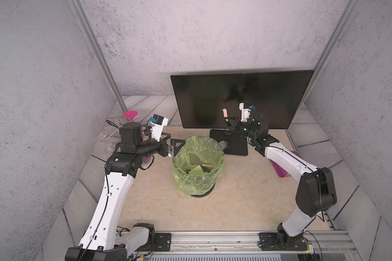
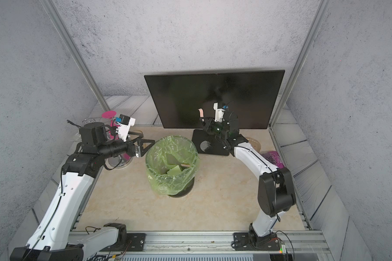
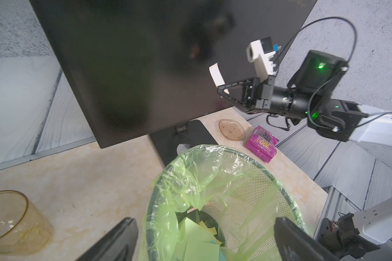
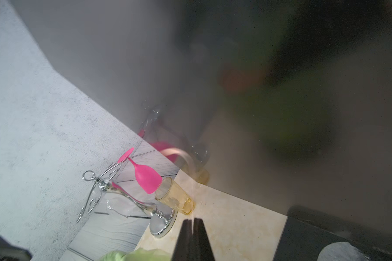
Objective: Remove the sticky note from the monitor
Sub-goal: Tear off the sticky note from the monitor, then place the sticky note in the trash bin.
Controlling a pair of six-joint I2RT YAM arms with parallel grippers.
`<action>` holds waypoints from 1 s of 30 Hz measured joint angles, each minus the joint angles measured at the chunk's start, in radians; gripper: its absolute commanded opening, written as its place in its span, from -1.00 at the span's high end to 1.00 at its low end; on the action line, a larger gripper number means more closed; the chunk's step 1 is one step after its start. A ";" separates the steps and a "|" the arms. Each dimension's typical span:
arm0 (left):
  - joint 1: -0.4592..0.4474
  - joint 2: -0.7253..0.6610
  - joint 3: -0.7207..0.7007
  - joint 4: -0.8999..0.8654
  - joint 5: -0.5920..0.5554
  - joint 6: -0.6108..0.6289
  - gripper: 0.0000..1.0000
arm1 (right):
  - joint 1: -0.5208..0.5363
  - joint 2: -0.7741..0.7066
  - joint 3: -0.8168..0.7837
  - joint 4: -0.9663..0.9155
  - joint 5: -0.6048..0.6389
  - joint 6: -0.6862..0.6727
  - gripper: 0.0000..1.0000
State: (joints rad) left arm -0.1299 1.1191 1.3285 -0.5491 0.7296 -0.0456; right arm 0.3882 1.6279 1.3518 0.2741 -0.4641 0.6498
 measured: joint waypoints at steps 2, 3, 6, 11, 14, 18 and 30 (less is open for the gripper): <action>0.000 0.000 0.000 0.000 0.000 0.000 -0.99 | 0.030 -0.076 -0.026 -0.021 -0.021 -0.046 1.00; 0.000 0.000 0.000 0.000 0.000 -0.001 -0.99 | 0.050 -0.115 -0.039 -0.037 -0.036 -0.075 1.00; 0.000 0.001 0.000 0.003 -0.001 -0.007 -0.99 | 0.120 -0.209 -0.050 -0.121 -0.076 -0.188 1.00; 0.000 0.002 0.000 0.014 -0.005 -0.016 -0.99 | 0.269 -0.251 -0.010 -0.362 -0.091 -0.426 0.50; 0.000 0.002 0.000 0.016 -0.010 -0.024 -0.99 | 0.307 -0.241 -0.008 -0.476 -0.077 -0.519 0.07; 0.000 0.002 0.000 0.016 -0.029 -0.033 -0.99 | 0.302 -0.239 -0.008 -0.531 -0.032 -0.560 -0.36; 0.119 -0.001 -0.030 0.020 -0.201 -0.089 -0.99 | 0.066 -0.467 -0.124 -0.441 0.126 -0.466 -0.81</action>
State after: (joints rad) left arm -0.0105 1.1179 1.2987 -0.5289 0.5282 -0.1341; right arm 0.4545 1.1610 1.2278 -0.1669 -0.3378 0.1841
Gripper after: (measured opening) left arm 0.997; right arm 0.868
